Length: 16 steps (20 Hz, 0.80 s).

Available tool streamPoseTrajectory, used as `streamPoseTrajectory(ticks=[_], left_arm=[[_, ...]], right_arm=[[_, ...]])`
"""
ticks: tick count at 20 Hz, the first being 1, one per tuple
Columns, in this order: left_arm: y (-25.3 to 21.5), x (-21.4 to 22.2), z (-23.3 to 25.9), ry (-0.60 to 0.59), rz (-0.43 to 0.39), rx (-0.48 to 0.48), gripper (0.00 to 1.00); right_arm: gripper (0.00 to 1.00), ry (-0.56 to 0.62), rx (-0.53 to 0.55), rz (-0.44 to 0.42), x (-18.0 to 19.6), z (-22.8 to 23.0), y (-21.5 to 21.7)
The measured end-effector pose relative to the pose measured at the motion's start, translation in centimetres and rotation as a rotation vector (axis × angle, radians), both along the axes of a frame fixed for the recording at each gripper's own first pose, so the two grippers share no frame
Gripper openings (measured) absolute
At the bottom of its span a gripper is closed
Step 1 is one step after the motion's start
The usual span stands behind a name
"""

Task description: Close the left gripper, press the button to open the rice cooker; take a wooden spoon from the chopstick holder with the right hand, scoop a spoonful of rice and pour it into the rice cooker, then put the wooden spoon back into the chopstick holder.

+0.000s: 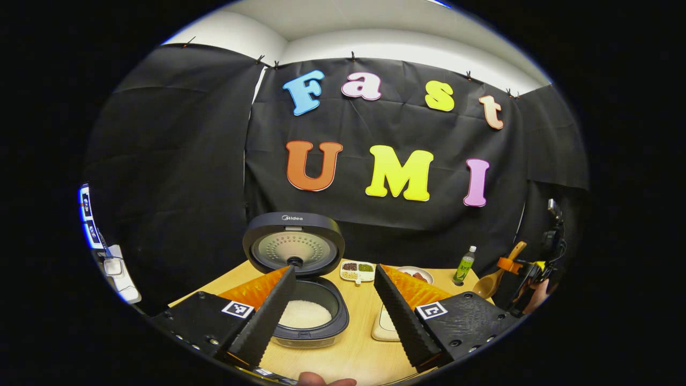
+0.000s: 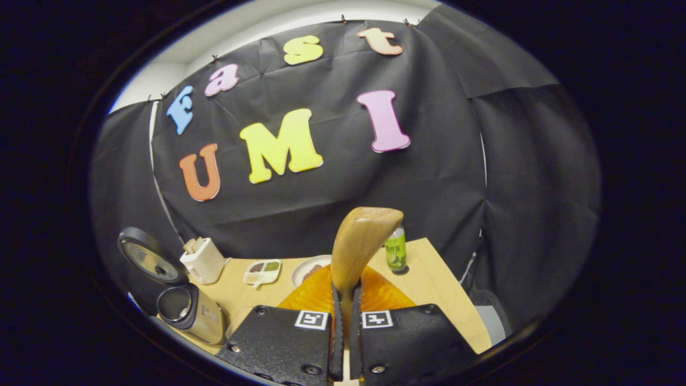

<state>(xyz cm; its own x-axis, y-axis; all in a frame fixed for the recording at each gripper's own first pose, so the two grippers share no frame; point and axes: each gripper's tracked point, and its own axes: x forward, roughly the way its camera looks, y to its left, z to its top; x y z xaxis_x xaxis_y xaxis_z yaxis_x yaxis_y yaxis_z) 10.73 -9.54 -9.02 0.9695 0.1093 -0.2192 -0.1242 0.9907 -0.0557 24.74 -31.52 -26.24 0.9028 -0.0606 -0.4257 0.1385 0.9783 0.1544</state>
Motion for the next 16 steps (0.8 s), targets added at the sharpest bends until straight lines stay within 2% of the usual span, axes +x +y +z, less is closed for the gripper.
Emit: streamPoseTrajectory(ticks=[4, 10, 13, 16], left_arm=[[0.0, 0.6, 1.0, -0.010, 0.039, -0.013, 0.95], [-0.5, 0.8, -0.2, 0.037, 0.060, 0.015, 0.95], [-0.8, 0.6, -0.1, 0.041, 0.061, 0.015, 0.95], [-0.9, 0.4, 0.1, 0.032, 0.069, 0.009, 0.95]], right_arm=[[0.09, 0.086, -0.021, 0.004, 0.9, -6.3, -0.4], [0.11, 0.160, 0.003, 0.002, 1.3, -12.1, -0.3], [0.14, 0.179, 0.028, -0.015, 1.1, -13.2, -0.5], [0.19, 0.158, 0.044, -0.006, 0.8, -12.2, -0.3]])
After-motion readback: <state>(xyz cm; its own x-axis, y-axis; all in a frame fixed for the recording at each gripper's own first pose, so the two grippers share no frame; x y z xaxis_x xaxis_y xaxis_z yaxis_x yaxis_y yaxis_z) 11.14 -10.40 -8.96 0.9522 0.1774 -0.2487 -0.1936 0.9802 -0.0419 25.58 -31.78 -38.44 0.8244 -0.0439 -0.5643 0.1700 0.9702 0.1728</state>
